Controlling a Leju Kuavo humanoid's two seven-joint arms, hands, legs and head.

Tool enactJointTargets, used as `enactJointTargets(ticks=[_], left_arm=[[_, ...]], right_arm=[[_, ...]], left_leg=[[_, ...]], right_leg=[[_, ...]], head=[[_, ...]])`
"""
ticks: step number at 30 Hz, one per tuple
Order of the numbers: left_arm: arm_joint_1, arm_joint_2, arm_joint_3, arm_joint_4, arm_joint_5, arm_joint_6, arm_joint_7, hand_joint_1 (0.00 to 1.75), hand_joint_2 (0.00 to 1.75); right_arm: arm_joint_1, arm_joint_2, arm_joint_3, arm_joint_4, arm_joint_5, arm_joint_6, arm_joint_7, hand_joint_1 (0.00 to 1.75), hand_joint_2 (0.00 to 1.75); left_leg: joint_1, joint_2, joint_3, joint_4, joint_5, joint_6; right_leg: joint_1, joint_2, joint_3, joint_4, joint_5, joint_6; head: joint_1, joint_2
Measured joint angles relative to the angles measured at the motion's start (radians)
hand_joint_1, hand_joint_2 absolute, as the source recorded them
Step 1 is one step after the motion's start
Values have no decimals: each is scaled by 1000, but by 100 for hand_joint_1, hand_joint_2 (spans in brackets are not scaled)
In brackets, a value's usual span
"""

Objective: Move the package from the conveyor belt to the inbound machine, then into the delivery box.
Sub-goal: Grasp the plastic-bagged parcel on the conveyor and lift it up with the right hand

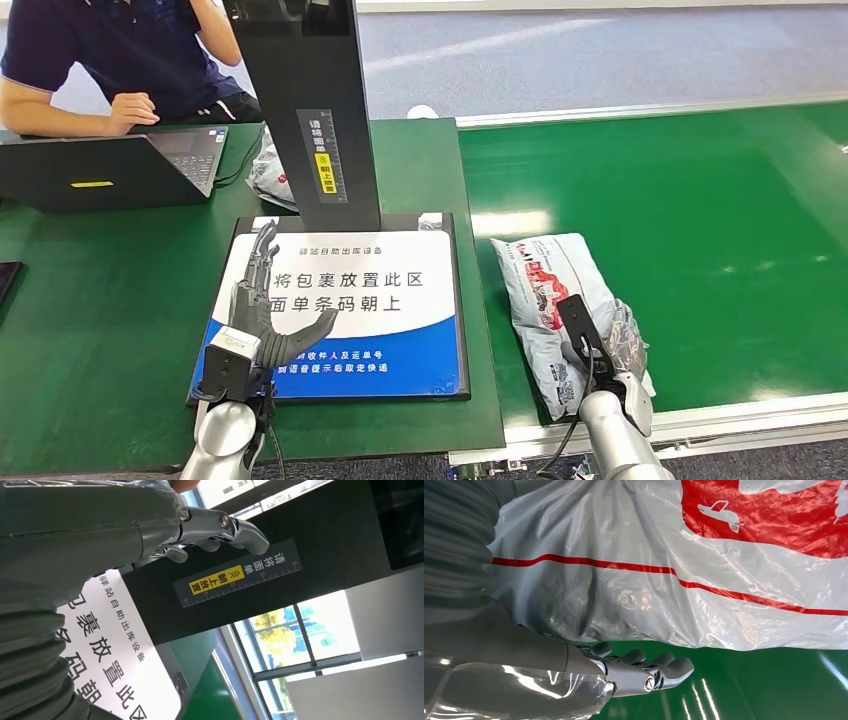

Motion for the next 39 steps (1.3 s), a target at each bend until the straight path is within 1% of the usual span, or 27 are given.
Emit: enactJointTargets(ticks=[2, 6, 17, 32, 36, 39], left_arm=[[-1, 0, 0, 1, 0, 0, 0, 0, 175], [-6, 0, 0, 7, 0, -1, 0, 0, 175], [-8, 0, 0, 17, 1, -2, 0, 0, 175], [-7, 0, -1, 23, 10, 8, 2, 0, 175], [-4, 0, -1, 23, 10, 13, 5, 0, 175], [1, 0, -2, 23, 10, 17, 9, 0, 175]], right_arm=[[-5, 0, 1, 7, 15, 19, 7, 1, 175], [-18, 1, 7, 29, 57, 59, 30, 175, 175], [-12, 10, 27, 45, 78, 46, 17, 175, 175], [5, 16, 43, 23, 73, 36, -3, 175, 175], [20, 21, 53, 7, 76, 10, -2, 175, 175], [40, 26, 63, -26, 113, -33, 22, 175, 175]], left_leg=[[0, 0, 0, 0, 0, 0], [0, 0, 4, 0, 0, 0], [0, 0, 5, 0, 1, 2], [1, -1, 3, 0, -1, 2], [1, -3, 3, 0, -1, 2], [0, -5, 2, 0, -1, 2]], right_leg=[[0, 0, 1, 0, 0, 0], [0, 0, 4, -2, 0, 0], [0, 0, 8, -4, 2, 3], [1, 0, 7, -4, -1, 2], [0, -2, 7, -4, -2, 3], [0, -3, 7, -4, -2, 4]], head=[[0, 0], [0, 0], [0, 0], [0, 0], [0, 0], [0, 0]])
